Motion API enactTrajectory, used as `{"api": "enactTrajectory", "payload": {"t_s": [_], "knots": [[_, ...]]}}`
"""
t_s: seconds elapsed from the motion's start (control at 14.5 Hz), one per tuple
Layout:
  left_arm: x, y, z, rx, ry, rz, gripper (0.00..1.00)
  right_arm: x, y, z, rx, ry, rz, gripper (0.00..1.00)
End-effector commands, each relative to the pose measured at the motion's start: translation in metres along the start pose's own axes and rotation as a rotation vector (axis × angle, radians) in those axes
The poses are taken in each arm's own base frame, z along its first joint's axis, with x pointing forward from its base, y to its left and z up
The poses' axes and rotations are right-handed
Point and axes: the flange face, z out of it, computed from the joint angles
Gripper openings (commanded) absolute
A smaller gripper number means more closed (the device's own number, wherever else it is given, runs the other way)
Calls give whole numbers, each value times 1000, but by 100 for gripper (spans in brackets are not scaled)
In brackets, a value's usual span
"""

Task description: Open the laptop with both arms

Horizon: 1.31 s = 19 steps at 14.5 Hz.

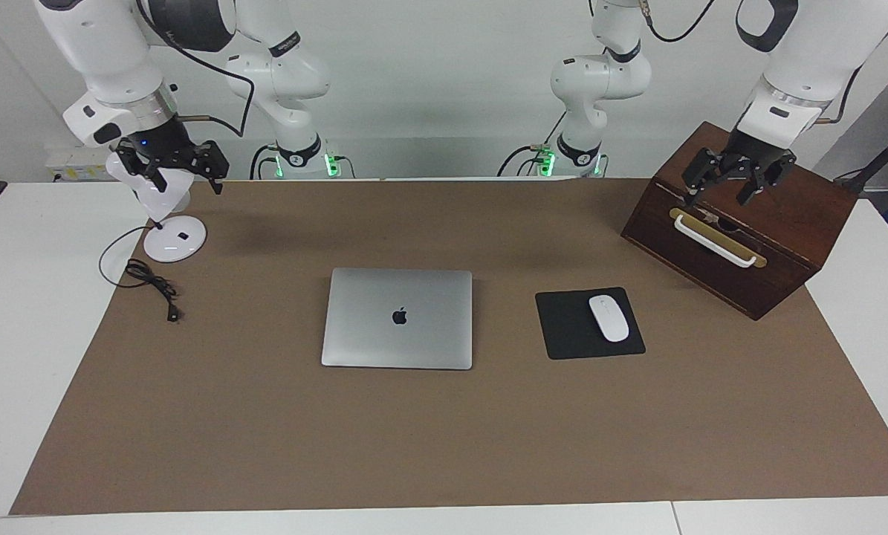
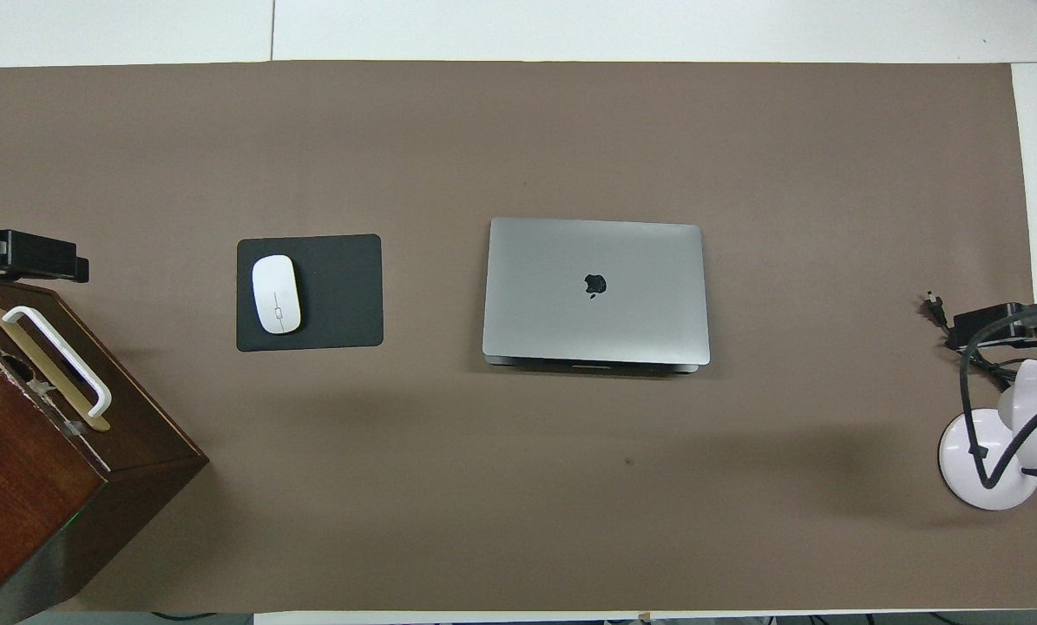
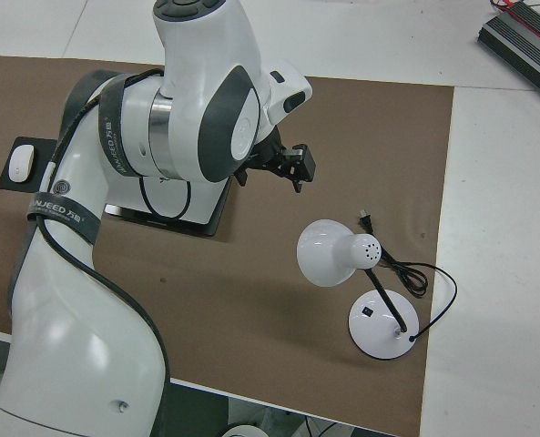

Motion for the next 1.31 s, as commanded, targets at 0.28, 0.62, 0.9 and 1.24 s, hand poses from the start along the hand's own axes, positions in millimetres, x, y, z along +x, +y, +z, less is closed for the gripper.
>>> {"api": "enactTrajectory", "payload": {"t_s": [0.28, 0.62, 0.9, 1.24], "knots": [[-8, 1, 1, 17, 2, 3, 100, -5, 8, -1, 22, 4, 16, 100], [-9, 0, 1, 17, -3, -1, 100, 10, 12, -2, 7, 59, -29, 94], [-9, 1, 1, 17, -3, -1, 100, 48, 14, 18, 15, 106, -39, 91], [-9, 1, 1, 17, -3, -1, 100, 80, 3, 48, 80, 153, -25, 91]]}}
